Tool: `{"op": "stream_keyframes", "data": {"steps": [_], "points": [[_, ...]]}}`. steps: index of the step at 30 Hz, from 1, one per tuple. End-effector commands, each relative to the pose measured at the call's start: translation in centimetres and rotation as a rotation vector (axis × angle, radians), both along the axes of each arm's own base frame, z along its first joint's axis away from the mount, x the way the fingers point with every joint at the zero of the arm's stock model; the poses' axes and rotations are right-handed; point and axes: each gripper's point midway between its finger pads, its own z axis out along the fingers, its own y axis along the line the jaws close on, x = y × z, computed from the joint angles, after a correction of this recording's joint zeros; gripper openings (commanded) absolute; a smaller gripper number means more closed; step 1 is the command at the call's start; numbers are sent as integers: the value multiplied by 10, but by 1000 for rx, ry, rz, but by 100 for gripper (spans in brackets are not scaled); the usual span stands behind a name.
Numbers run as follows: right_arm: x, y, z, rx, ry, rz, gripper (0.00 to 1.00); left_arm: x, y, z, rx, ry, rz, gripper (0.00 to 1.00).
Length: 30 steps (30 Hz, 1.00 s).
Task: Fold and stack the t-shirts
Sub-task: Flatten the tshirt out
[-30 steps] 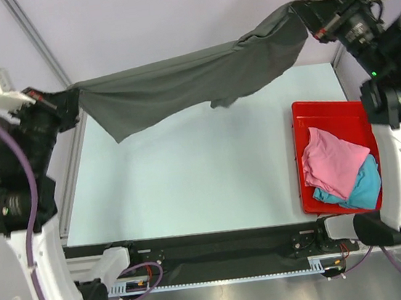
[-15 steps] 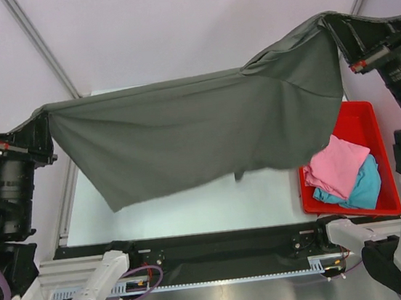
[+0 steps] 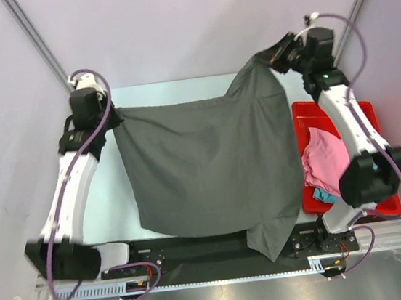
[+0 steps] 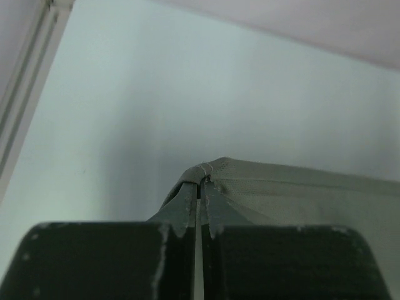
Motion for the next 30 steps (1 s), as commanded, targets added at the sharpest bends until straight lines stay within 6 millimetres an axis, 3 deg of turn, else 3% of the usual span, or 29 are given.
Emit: {"op": "stream_keyframes", "data": {"steps": [1,2,5,6,7,8,9,10,11,12,15,16,23,27,30], "points": [[24,9,-12,-40,-64,36,0,41,15,-29,0,28,5,0],[44,13,-46,-55,-8,46,0,49,24,-42,-4,59,22,1],[73,16,-80,-76,38,53,0,83,28,-100,-11,211,22,0],[88,18,-110,-85,90,57,0,88,28,-120,-4,271,15,0],[96,19,-124,-87,111,58,0,103,41,-145,-9,336,39,0],[105,20,-124,-88,103,61,0,108,44,-162,-12,386,43,0],[117,22,-154,-89,158,64,0,109,45,-179,-12,445,36,0],[122,23,-163,-87,175,66,0,121,46,-174,-18,442,31,0],[129,24,-160,-85,164,70,0,125,49,-206,-21,518,35,0],[136,28,-182,-85,201,83,0,125,49,-213,-28,549,34,0],[145,31,-194,-87,222,95,0,139,50,-227,-34,562,26,0],[147,31,-208,-93,250,97,0,143,51,-226,-33,554,27,0],[146,28,-214,-107,268,105,0,147,55,-237,-23,575,27,1],[141,27,-216,-106,284,110,0,142,55,-243,-26,602,28,18],[136,28,-218,-101,288,119,0,135,56,-246,-36,609,40,26]]}}
